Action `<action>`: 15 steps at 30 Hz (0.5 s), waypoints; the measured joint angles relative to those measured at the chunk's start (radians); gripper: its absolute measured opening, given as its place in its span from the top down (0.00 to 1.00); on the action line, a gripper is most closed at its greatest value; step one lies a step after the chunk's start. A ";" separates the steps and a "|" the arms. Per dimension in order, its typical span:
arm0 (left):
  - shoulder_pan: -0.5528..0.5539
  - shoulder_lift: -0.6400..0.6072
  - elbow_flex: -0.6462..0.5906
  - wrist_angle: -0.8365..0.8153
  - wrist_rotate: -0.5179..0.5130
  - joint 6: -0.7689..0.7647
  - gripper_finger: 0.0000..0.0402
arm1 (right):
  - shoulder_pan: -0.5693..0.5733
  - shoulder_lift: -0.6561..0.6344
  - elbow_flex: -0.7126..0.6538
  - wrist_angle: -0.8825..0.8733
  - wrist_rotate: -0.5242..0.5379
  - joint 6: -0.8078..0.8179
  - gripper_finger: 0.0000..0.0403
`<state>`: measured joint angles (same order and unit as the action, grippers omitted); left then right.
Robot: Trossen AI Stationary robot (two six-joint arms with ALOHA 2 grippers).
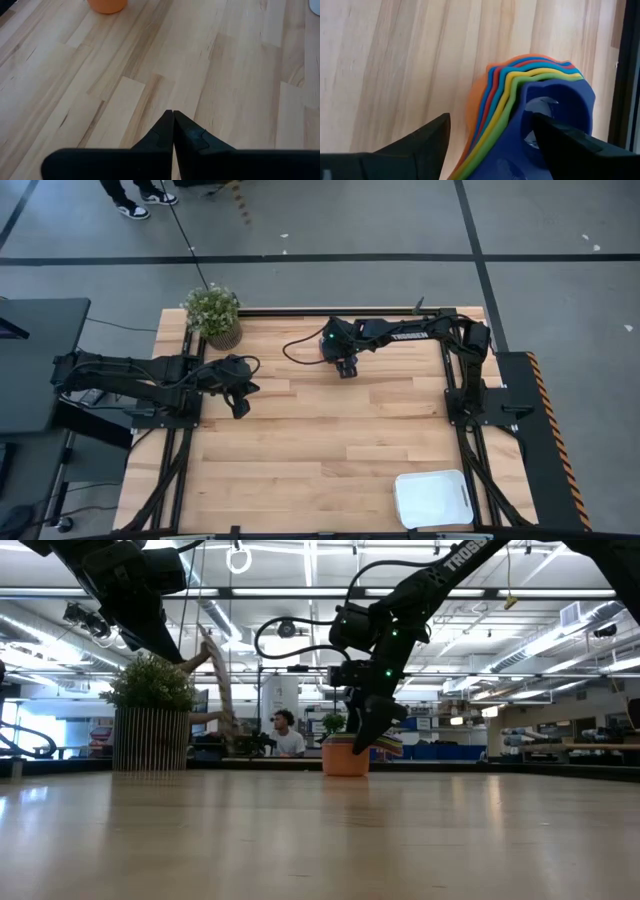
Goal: Nest measuring cups in basket
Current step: Put the stacked measuring cups into the white bin
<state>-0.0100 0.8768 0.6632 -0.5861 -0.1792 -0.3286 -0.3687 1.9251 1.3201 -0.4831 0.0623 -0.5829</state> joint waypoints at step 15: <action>0.000 0.000 0.000 0.000 0.000 0.000 0.97 | -0.013 0.039 0.001 0.045 -0.054 -0.051 0.28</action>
<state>-0.0101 0.8768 0.6632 -0.5858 -0.1792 -0.3286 -0.3812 1.9638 1.3212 -0.4386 0.0079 -0.6343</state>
